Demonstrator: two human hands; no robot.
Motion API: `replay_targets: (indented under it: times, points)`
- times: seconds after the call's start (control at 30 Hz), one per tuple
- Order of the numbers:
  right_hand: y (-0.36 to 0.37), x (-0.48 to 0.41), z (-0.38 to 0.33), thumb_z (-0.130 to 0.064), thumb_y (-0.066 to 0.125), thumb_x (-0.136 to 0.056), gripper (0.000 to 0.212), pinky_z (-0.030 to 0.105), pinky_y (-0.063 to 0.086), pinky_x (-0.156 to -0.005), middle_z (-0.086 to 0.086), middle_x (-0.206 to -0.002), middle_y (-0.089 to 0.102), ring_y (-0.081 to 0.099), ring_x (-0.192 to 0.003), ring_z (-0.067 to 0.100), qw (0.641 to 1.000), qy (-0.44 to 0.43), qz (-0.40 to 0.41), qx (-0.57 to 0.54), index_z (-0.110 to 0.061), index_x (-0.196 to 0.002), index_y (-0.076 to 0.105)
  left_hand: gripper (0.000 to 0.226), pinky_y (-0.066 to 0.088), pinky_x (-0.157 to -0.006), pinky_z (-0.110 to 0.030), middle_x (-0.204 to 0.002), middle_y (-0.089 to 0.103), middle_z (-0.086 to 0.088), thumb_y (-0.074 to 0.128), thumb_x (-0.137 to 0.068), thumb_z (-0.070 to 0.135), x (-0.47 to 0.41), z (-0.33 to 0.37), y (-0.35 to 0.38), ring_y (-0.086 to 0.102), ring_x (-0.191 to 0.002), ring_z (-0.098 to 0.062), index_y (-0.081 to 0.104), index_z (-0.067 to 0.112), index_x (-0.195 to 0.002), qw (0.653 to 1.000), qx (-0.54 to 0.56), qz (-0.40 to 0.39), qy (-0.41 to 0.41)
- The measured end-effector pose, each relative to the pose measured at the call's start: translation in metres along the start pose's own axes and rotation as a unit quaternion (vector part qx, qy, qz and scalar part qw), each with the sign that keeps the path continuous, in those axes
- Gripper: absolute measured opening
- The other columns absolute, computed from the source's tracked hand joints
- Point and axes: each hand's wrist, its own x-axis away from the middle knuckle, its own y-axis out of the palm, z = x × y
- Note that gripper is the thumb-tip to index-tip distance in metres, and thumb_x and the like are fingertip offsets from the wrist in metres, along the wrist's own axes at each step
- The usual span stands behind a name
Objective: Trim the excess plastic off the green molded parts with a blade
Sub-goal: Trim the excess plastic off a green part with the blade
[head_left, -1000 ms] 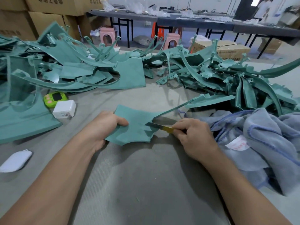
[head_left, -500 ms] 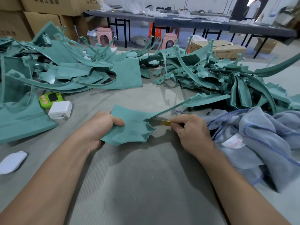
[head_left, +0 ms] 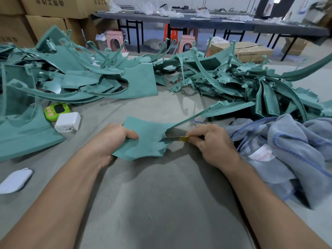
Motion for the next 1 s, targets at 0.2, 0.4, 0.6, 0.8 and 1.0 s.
replay_targets:
  times: [0.2,0.4,0.6,0.8,1.0]
  points:
    - [0.006,-0.004,-0.002,-0.013,0.07,-0.095,0.023,-0.001,0.037,-0.07,-0.018,-0.086,0.068,0.056,-0.085,0.003,0.999,0.007,0.012,-0.036,-0.032,-0.101,0.082,0.019,0.056,-0.048,-0.032,-0.086,0.077,-0.018,0.062,-0.085,-0.002,-0.003,-0.002,-0.004,0.075,-0.066,-0.031,0.071,0.002,-0.101,0.999,0.035,-0.016,-0.002]
    - [-0.004,-0.002,0.001,-0.012,0.074,-0.092,0.026,0.016,0.052,-0.075,-0.022,-0.09,0.076,0.068,-0.087,0.0,0.993,-0.028,-0.045,-0.108,-0.036,-0.1,0.082,0.03,0.057,-0.051,-0.038,-0.101,0.077,-0.02,0.06,-0.083,-0.001,-0.001,-0.003,-0.012,0.076,-0.077,-0.037,0.073,0.007,-0.109,0.994,0.056,-0.093,-0.008]
    - [-0.01,0.0,-0.002,-0.011,0.072,-0.092,0.046,0.017,0.055,-0.079,-0.03,-0.094,0.075,0.07,-0.092,-0.007,0.987,-0.055,-0.099,-0.111,-0.057,-0.096,0.076,0.028,0.057,-0.048,-0.035,-0.099,0.077,-0.02,0.059,-0.084,-0.003,0.0,-0.003,-0.011,0.076,-0.074,-0.035,0.073,0.006,-0.106,0.992,0.052,-0.111,-0.002]
    - [-0.015,0.001,0.0,-0.001,0.066,-0.093,0.037,0.031,0.056,-0.098,-0.02,-0.108,0.076,0.07,-0.108,0.001,0.973,-0.048,-0.148,-0.17,-0.03,-0.111,0.08,0.028,0.057,-0.051,-0.035,-0.099,0.077,-0.021,0.058,-0.085,-0.003,0.002,-0.003,-0.007,0.076,-0.076,-0.035,0.074,0.005,-0.106,0.991,0.048,-0.124,-0.002]
    - [-0.017,0.002,0.001,-0.002,0.066,-0.092,0.038,0.031,0.056,-0.097,-0.015,-0.107,0.078,0.072,-0.106,0.007,0.967,-0.034,-0.164,-0.192,-0.033,-0.108,0.081,0.029,0.059,-0.055,-0.036,-0.101,0.076,-0.022,0.058,-0.085,-0.004,0.003,-0.003,-0.006,0.076,-0.08,-0.037,0.072,0.004,-0.11,0.991,0.05,-0.126,-0.001]
